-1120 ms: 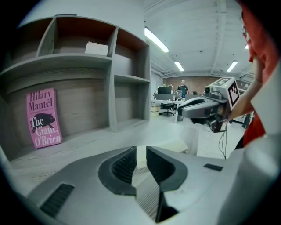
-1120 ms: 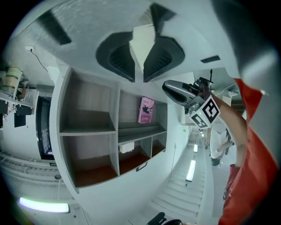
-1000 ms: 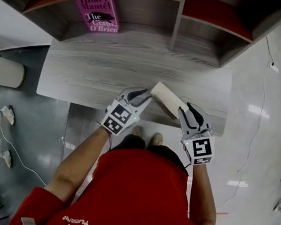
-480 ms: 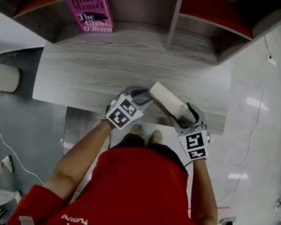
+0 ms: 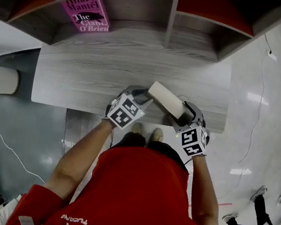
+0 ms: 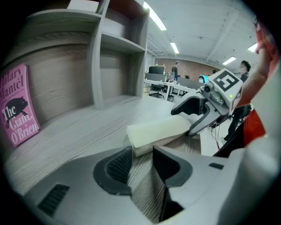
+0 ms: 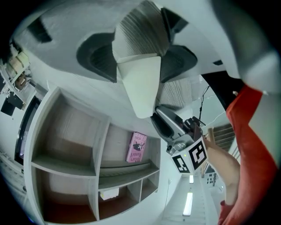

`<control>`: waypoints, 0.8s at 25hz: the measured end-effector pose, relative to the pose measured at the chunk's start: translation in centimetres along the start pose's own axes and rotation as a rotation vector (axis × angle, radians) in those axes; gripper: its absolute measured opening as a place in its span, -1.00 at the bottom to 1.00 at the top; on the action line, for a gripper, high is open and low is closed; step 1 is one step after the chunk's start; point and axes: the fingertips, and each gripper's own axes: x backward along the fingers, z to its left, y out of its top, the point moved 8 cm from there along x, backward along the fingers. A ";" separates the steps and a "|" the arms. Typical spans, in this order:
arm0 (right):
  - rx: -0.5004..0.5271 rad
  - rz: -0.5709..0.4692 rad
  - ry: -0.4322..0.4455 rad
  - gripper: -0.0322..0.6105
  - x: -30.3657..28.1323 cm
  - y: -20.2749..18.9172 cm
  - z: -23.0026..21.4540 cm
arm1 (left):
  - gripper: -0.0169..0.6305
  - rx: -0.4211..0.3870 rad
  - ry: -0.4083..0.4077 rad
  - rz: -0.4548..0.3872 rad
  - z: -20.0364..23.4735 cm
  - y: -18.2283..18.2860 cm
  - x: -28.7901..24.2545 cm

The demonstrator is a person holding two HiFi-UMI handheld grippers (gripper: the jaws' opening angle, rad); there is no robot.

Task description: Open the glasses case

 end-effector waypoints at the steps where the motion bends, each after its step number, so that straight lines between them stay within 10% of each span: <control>1: 0.002 -0.002 -0.001 0.04 0.0 0.0 -0.1 | -0.51 -0.001 -0.001 0.005 -0.1 0.0 -0.1; 13: -0.263 -0.121 0.189 0.01 0.8 -0.3 -3.1 | -0.57 0.006 0.004 0.024 -0.4 0.3 -0.3; 20: -0.305 -0.216 0.171 -0.44 2.1 1.0 -5.0 | -0.57 -0.001 0.006 0.028 -0.4 0.3 -0.3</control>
